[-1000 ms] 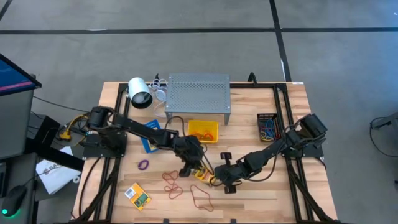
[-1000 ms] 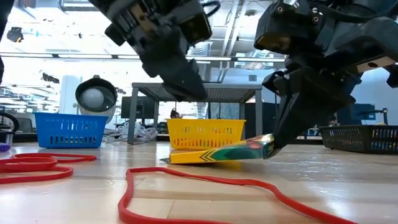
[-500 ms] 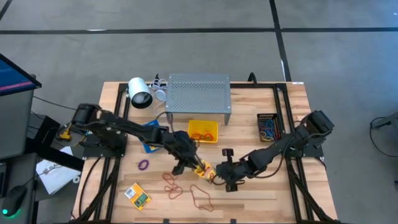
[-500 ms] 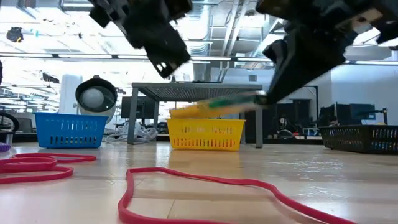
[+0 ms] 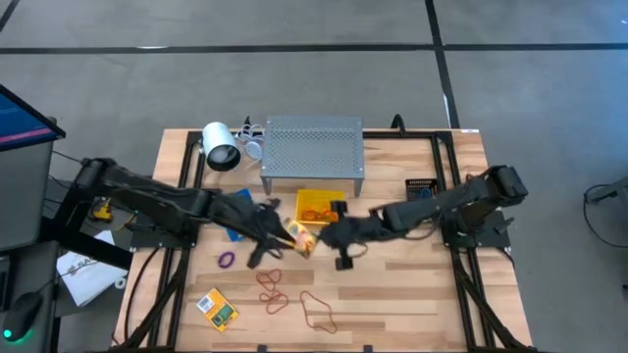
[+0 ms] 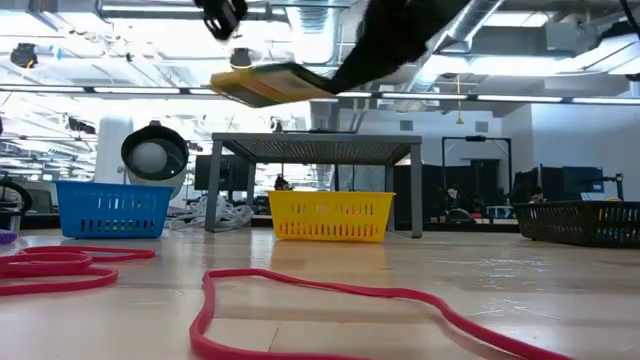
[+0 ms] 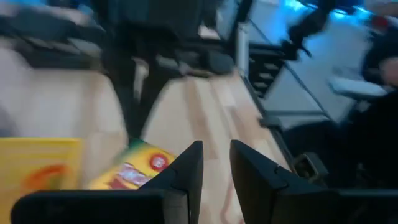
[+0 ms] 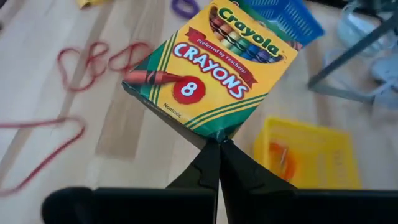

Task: Pick & Place Office Desk Supplies
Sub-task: Put the crayon box into the blue bin

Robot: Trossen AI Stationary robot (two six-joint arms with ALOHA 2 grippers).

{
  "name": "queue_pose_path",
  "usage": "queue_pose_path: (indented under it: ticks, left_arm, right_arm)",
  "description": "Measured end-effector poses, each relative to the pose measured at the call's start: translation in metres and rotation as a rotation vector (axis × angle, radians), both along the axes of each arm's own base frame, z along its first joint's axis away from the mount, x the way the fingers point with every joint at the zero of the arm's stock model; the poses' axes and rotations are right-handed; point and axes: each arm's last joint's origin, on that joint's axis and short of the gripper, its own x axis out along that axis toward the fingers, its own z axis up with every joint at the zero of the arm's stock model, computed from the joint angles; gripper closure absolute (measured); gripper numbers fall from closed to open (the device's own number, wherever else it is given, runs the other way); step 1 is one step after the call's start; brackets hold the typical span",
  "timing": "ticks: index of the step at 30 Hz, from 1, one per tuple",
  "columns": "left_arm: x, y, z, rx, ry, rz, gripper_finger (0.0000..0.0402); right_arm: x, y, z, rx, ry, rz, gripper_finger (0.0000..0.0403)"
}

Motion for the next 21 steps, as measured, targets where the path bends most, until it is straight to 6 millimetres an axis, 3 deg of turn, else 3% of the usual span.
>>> queue_pose_path:
  ticks: [7, 11, 16, 21]
  left_arm:
    - [-0.069, 0.005, 0.058, 0.032, -0.256, 0.143, 0.0325]
    - [-0.102, 0.008, 0.073, 0.047, -0.324, 0.204, 0.0325]
    - [-0.12, 0.013, 0.074, 0.072, -0.313, 0.252, 0.0325]
    - [-0.12, 0.013, 0.074, 0.08, -0.312, 0.258, 0.0325]
  right_arm:
    - [0.021, -0.049, 0.029, 0.051, -0.123, 0.011, 0.0403]
    - [0.027, -0.069, 0.038, 0.079, -0.198, 0.016, 0.0403]
    - [0.043, -0.084, 0.029, 0.117, -0.191, 0.022, 0.0403]
    - [0.087, -0.084, 0.013, 0.144, -0.131, 0.071, 0.0403]
